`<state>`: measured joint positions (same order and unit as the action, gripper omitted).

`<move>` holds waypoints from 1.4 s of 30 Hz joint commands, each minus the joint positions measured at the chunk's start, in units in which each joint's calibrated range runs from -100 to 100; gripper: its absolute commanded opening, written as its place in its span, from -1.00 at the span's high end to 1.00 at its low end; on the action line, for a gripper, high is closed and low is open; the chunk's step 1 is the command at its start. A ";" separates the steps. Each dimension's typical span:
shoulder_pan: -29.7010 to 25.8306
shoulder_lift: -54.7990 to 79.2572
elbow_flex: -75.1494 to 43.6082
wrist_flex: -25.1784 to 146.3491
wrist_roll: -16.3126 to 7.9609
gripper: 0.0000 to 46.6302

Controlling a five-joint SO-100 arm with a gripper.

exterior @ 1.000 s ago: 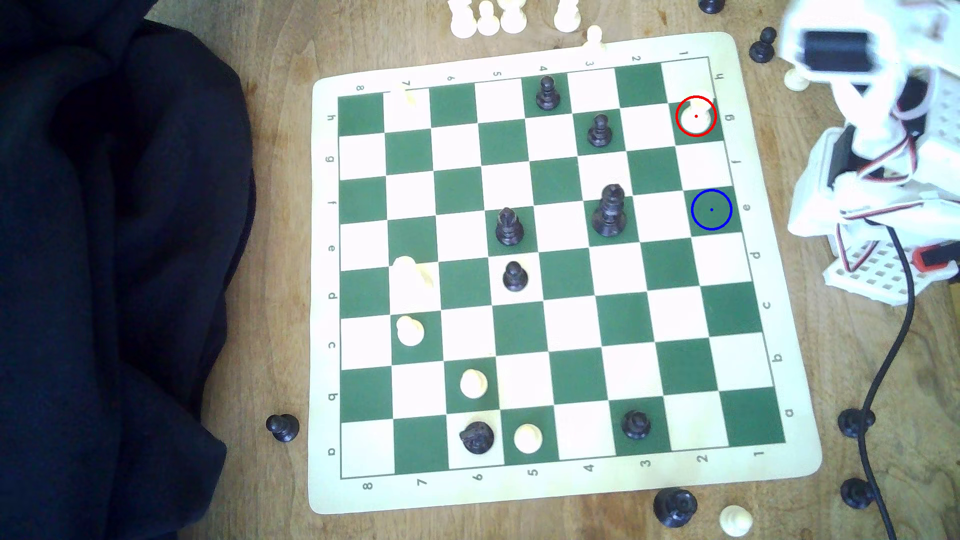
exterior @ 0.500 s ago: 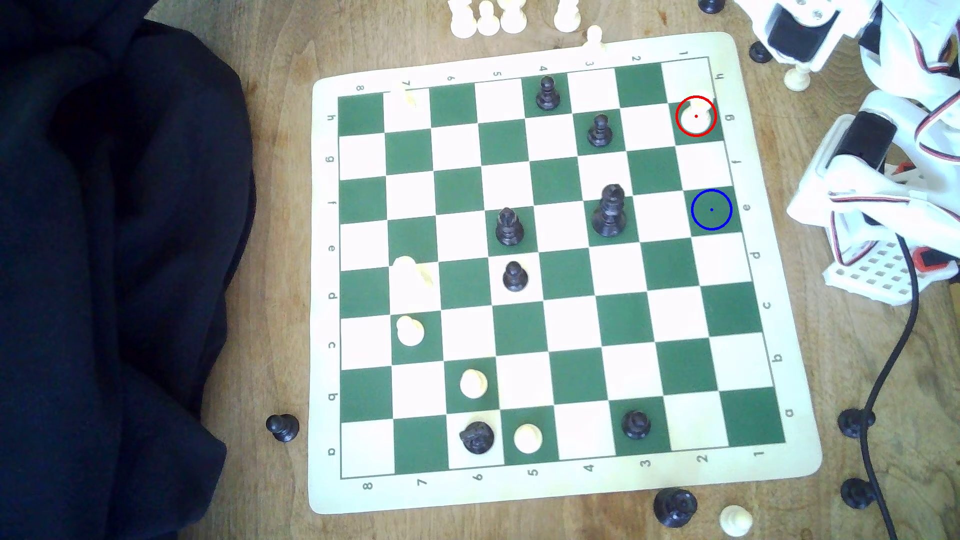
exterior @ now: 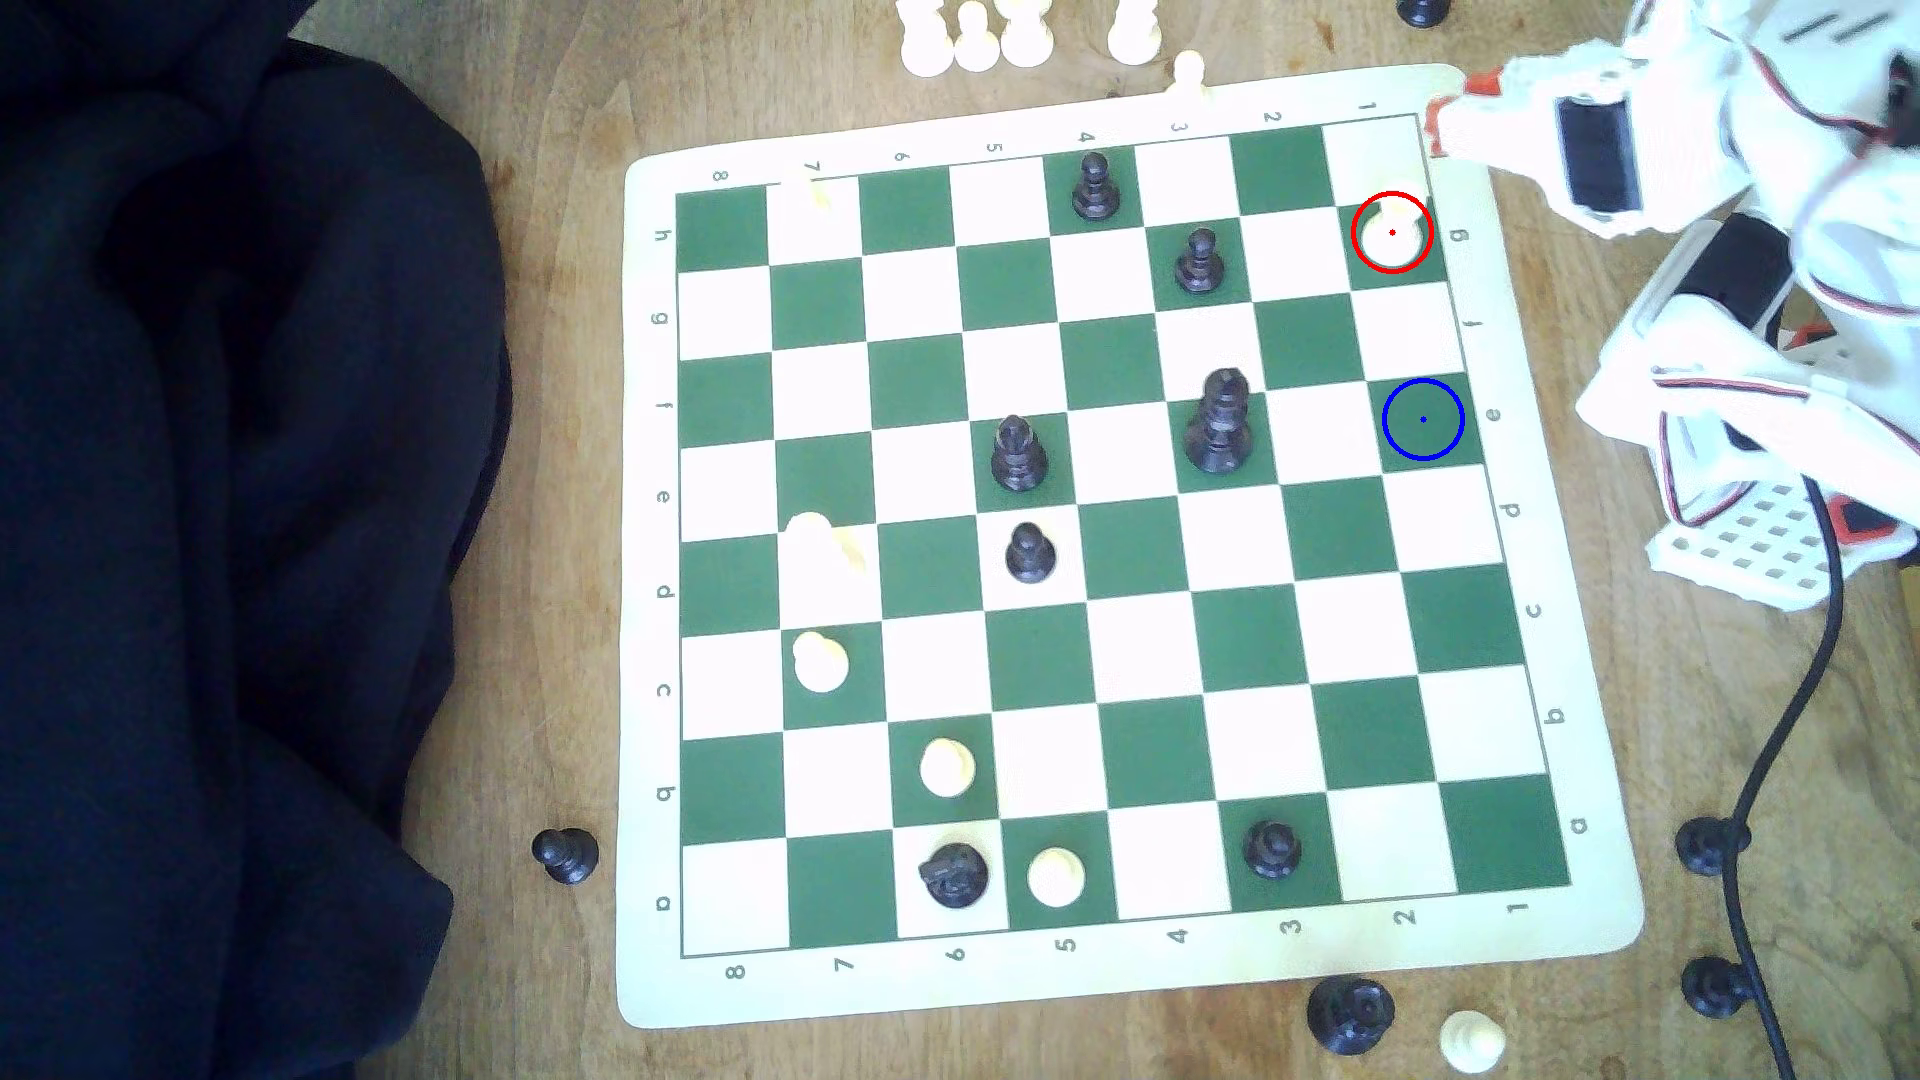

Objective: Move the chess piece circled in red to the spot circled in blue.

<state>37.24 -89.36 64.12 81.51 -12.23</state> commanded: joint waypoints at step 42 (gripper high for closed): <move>4.33 48.44 -1.20 -23.36 2.83 0.45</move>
<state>41.74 -41.01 64.12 59.12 -9.45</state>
